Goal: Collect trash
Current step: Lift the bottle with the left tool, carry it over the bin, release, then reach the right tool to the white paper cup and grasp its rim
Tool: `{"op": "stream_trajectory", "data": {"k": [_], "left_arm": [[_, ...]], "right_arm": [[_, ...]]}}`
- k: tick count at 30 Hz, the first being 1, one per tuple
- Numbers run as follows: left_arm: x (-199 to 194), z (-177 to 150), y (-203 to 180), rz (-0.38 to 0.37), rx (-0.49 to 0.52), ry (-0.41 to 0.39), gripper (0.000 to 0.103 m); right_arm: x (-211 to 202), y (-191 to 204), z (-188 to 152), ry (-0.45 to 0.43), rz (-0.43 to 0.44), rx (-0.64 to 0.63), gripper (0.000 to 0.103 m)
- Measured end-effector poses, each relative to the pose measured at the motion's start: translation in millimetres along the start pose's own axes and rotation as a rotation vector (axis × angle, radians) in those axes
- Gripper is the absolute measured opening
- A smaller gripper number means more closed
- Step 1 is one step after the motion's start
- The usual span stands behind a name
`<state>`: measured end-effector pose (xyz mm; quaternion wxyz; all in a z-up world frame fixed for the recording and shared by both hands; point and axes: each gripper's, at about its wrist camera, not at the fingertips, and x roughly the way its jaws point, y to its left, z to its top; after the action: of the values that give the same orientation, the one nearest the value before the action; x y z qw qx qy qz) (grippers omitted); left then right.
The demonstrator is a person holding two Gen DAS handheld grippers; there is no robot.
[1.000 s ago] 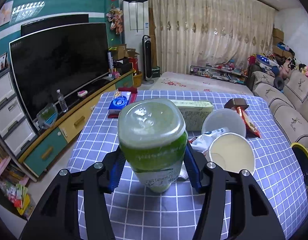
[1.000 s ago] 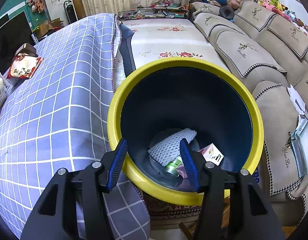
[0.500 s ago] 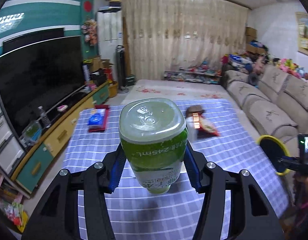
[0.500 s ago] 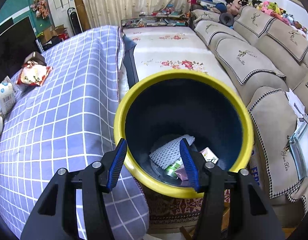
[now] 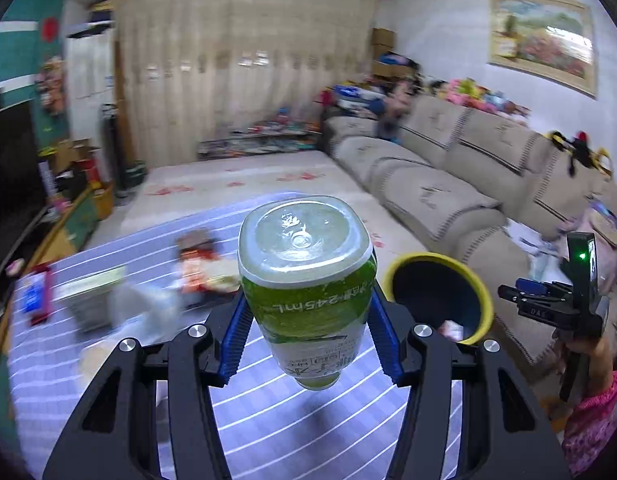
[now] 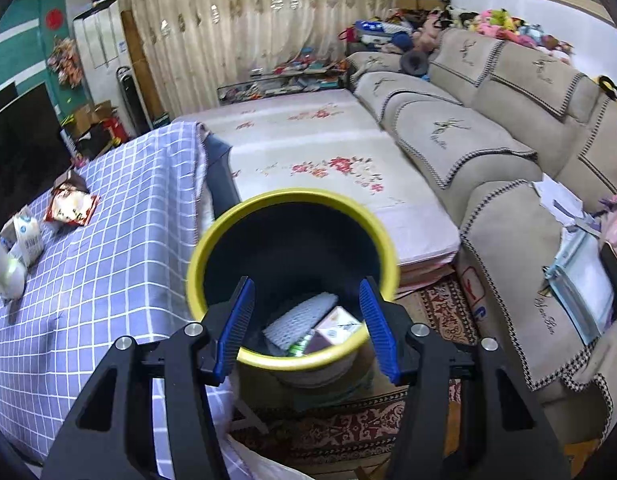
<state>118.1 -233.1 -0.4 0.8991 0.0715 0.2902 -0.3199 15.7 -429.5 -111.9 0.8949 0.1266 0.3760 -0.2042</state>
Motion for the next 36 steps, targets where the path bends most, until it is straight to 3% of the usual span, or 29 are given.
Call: {"op": "stream_trajectory", "data": {"k": [7,10,16,21,29,31,34,36], "left_arm": [[104.7,26.7,-77.2,-0.184,0.061,0.077,0.054],[153.2,29.0,-111.2,-0.228,0.089,0.129,0.054],[247.8,19.1,-165.5,-0.263,0.118,0.312,0.054],[293.3,-5.3,-179.3,-0.244,0.128,0.427,0.054],[290.2,-11.8,-184.8,-0.227,0.133,0.431,0.055],[271.3,-8.8,-174.7,-0.226,0.121,0.399,0.056],[229.4,-1.5,-152.1,-0.226,0.079,0.332,0.068],[199.9,0.2,-134.8,-0.217,0.054,0.288,0.069]], "right_arm": [[-7.8,-42.4,-7.5,-0.006,-0.041,0.075,0.052],[-5.0,-54.8,-11.7,0.007,-0.053,0.097,0.052],[8.5,-72.5,-19.3,0.048,-0.063,0.13,0.052],[15.3,-77.6,-21.6,0.065,-0.06,0.141,0.052],[17.7,-79.1,-21.4,0.069,-0.048,0.146,0.052],[17.2,-77.9,-20.5,0.068,-0.041,0.142,0.052],[17.6,-69.3,-20.1,0.07,-0.024,0.128,0.052],[18.1,-59.3,-18.9,0.07,-0.005,0.113,0.052]]}}
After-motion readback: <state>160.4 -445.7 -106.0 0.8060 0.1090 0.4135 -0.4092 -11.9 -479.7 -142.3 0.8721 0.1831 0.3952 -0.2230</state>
